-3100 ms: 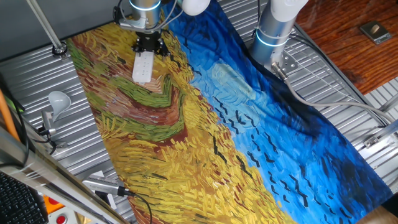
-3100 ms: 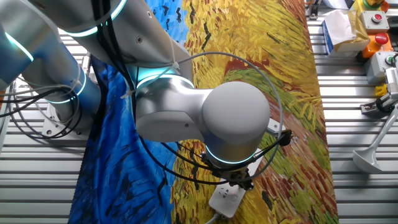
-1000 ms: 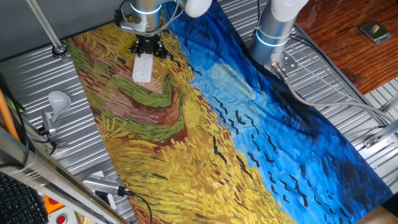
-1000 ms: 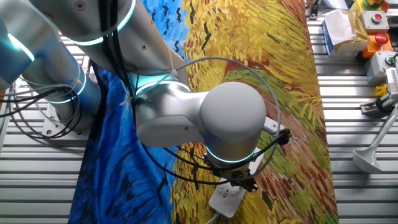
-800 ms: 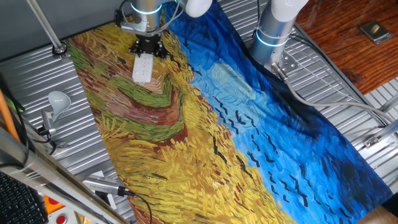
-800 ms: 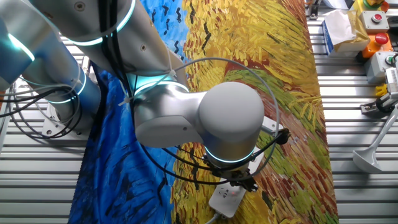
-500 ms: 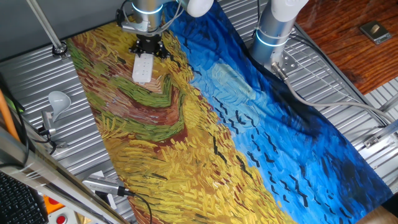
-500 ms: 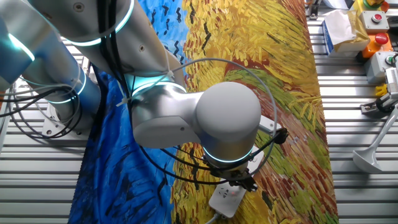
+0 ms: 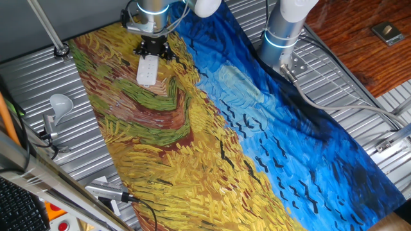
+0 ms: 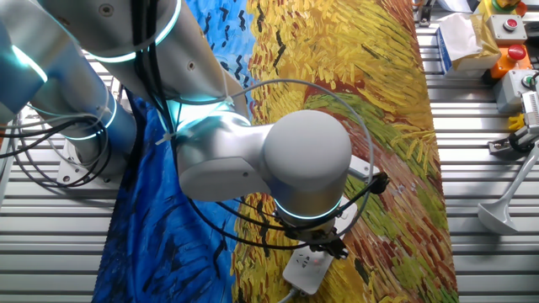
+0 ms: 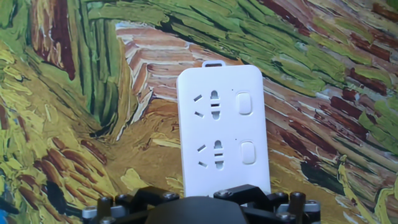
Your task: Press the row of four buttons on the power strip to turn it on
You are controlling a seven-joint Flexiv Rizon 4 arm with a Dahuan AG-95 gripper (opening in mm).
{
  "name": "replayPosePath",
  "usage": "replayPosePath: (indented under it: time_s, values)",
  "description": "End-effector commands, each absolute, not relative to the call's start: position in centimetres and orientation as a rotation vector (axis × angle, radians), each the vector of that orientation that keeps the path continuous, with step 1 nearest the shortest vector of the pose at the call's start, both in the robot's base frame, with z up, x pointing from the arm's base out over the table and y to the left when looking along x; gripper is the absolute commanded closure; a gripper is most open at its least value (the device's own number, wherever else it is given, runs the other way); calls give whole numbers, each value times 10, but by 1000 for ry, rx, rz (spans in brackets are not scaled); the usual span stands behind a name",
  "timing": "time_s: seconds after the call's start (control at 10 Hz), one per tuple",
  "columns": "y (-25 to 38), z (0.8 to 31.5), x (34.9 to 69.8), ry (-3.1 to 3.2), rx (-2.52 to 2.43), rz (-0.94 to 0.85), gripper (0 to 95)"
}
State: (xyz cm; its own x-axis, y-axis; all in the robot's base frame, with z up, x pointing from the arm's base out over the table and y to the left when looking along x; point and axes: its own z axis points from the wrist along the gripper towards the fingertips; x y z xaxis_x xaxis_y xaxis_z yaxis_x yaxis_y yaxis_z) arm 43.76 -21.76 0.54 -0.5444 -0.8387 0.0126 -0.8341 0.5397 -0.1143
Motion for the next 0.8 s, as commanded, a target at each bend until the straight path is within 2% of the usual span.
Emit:
replayPosePath:
  time_s: [0.1, 0.8]
  values:
    - [-218, -10, 437, 2716, -1480, -161, 0]
    - [-218, 11, 430, 2735, -1476, -157, 0]
